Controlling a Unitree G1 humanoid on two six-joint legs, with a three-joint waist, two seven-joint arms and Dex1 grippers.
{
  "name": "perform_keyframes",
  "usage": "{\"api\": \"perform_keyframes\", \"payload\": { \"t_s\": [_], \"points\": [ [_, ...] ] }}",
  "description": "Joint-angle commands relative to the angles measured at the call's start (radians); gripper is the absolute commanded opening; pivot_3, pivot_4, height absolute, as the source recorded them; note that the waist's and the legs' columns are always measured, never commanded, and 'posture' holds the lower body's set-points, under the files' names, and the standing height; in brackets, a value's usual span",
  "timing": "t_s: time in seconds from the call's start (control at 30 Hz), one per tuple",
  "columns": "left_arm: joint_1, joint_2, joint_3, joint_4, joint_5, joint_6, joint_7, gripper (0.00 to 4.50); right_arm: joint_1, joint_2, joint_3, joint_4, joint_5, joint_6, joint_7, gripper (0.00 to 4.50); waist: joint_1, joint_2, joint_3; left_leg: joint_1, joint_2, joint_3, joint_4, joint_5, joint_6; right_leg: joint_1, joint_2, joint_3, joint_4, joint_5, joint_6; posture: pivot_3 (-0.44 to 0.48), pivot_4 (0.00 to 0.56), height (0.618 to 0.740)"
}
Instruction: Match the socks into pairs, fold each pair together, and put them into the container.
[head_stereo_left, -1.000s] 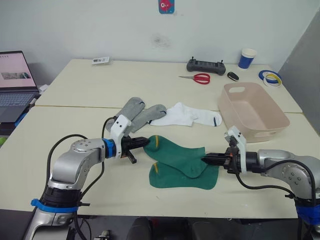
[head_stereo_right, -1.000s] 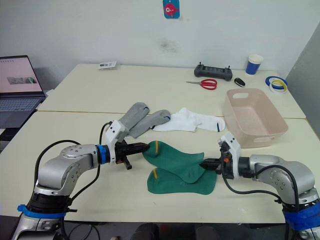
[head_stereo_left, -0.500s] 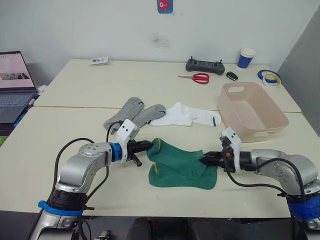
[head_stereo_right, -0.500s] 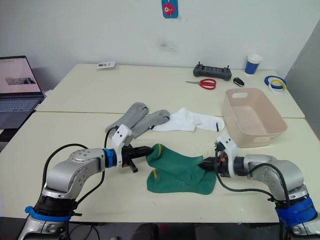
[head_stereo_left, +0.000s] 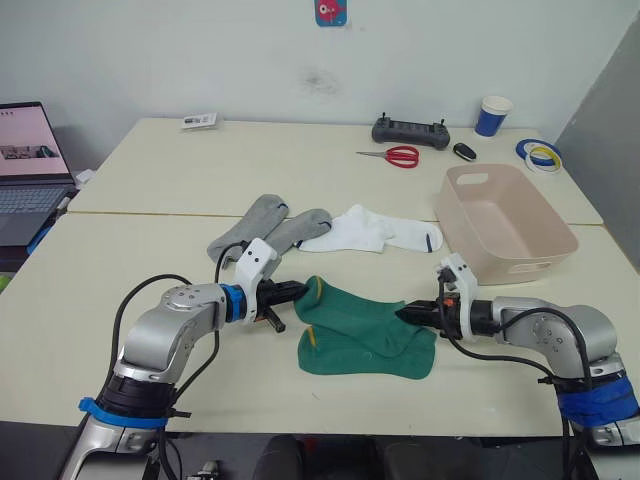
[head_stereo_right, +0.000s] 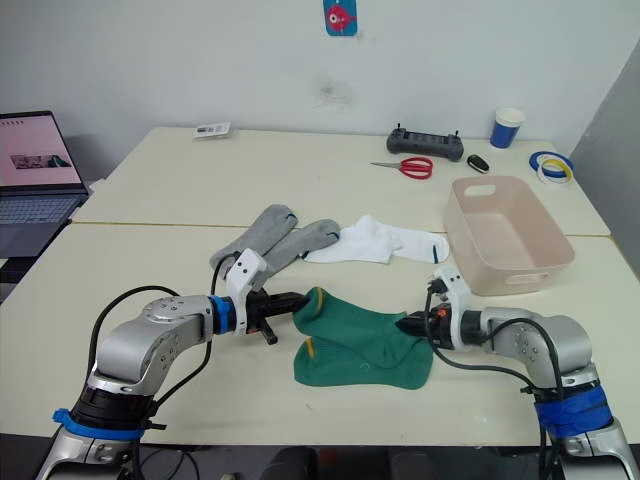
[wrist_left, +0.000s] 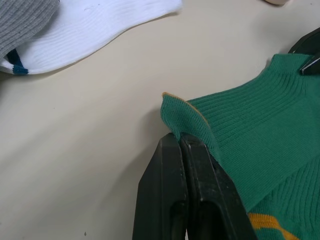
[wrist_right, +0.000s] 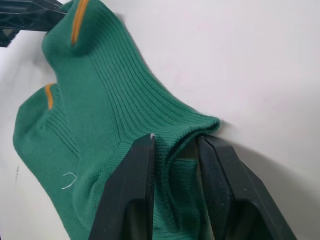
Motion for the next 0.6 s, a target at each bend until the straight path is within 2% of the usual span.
{"api": "perform_keyframes", "payload": {
  "t_s": [0.03, 0.3, 0.6],
  "points": [
    [-0.013, 0.006, -0.003, -0.019, 0.002, -0.025, -0.004, 0.00, -0.028, -0.033, -0.017, -0.002, -0.014, -0.031, 0.028, 1.40, 0.000, 0.000, 0.000, 0.000, 0.000, 0.000, 0.000, 0.000, 0.000, 0.000, 0.000, 0.000, 0.000, 0.000, 0.000, 0.000, 0.150, 0.740],
    [-0.016, 0.009, -0.005, -0.012, 0.004, -0.030, -0.008, 0.00, -0.118, -0.032, -0.050, 0.068, -0.007, -0.019, 0.037, 1.40, -0.001, 0.000, 0.000, 0.000, 0.000, 0.000, 0.000, 0.000, 0.000, 0.000, 0.000, 0.000, 0.000, 0.000, 0.000, 0.000, 0.150, 0.740],
    [-0.018, 0.011, -0.008, -0.012, 0.002, -0.031, -0.009, 0.00, -0.073, -0.028, 0.043, 0.046, -0.060, -0.054, 0.042, 1.40, 0.000, 0.000, 0.000, 0.000, 0.000, 0.000, -0.004, 0.000, 0.000, -0.001, 0.000, 0.000, -0.002, 0.000, 0.000, 0.000, 0.150, 0.740]
  ]
}}
